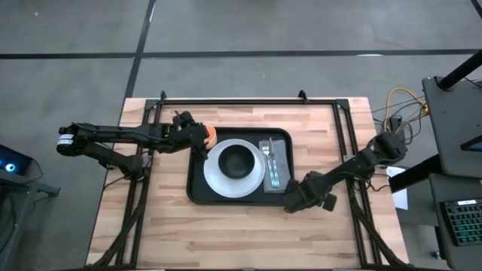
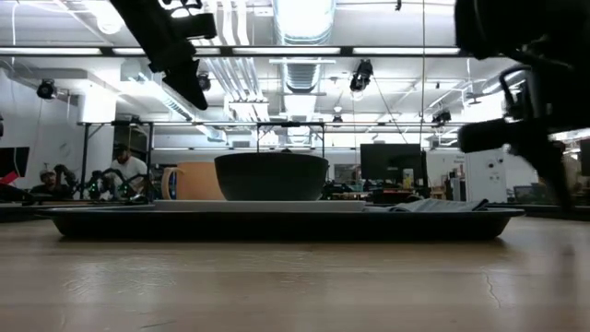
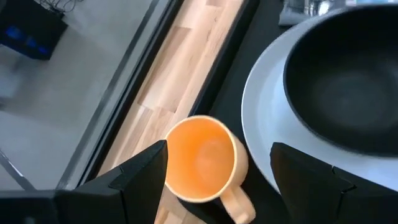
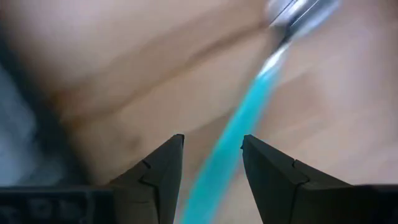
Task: Set up tray
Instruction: Put the blue spoon on top of the gray table napkin to the right of the blue knife on the black serving tray
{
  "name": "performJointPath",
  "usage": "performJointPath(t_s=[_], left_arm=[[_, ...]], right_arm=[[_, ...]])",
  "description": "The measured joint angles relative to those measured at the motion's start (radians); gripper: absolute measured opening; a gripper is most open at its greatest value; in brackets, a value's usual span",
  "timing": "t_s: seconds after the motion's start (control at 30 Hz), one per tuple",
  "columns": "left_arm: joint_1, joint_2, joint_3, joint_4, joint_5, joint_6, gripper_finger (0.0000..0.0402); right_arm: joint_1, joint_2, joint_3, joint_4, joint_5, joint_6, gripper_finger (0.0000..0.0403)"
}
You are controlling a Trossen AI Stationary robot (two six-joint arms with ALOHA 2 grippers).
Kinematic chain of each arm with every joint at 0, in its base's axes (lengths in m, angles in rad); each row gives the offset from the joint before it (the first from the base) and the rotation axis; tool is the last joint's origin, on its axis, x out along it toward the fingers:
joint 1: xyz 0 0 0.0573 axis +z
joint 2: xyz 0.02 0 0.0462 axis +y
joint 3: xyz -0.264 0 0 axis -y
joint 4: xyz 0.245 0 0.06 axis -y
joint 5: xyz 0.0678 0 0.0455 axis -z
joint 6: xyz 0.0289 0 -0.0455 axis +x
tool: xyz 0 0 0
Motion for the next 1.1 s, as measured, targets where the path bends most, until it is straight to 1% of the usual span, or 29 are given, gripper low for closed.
performJointPath(t_s=[0.1,0.17,0.33,0.4,0.47,0.57,0.63,0.73,0.8,0.87,0.93,1.1], left_arm=[[0.000,0.000,0.000,-0.018,0.008,0.018,0.0262],[0.000,0.000,0.000,-0.024,0.009,0.018,0.0262],[0.000,0.000,0.000,-0.030,0.012,0.037,0.0262],[0.000,0.000,0.000,-0.039,0.015,0.037,0.0262],[0.000,0.000,0.000,-0.042,0.015,0.037,0.0262],[0.000,0.000,0.000,-0.042,0.015,0.037,0.0262],[0.000,0.000,0.000,-0.042,0.015,0.036,0.0262],[0.000,0.000,0.000,-0.045,0.015,0.036,0.0262],[0.000,-0.001,0.000,-0.046,0.015,0.034,0.0262],[0.000,-0.001,0.000,-0.046,0.016,0.033,0.0262],[0.000,-0.001,-0.006,-0.046,0.016,0.033,0.0262],[0.000,-0.001,-0.015,-0.046,0.016,0.033,0.0262]], right_arm=[[-0.002,0.024,-0.007,0.132,0.040,-0.006,0.0150],[-0.002,0.050,-0.005,0.179,0.049,-0.007,0.0148],[0.002,0.088,0.029,0.151,0.018,0.005,0.0142],[0.007,0.091,0.043,0.128,0.019,0.004,0.0140],[0.013,0.092,0.070,0.070,0.032,-0.004,0.0137],[0.011,0.085,0.138,-0.119,0.024,-0.001,0.0132],[0.009,0.085,0.180,-0.221,0.004,0.002,0.0129],[0.030,0.078,0.227,-0.308,-0.009,0.002,0.0127],[0.049,0.073,0.229,-0.350,-0.058,0.013,0.0127],[0.067,0.071,0.210,-0.366,-0.120,0.028,0.0127],[0.080,0.070,0.184,-0.343,-0.155,0.032,0.0127],[0.089,0.069,0.102,-0.213,-0.162,0.035,0.0127]])
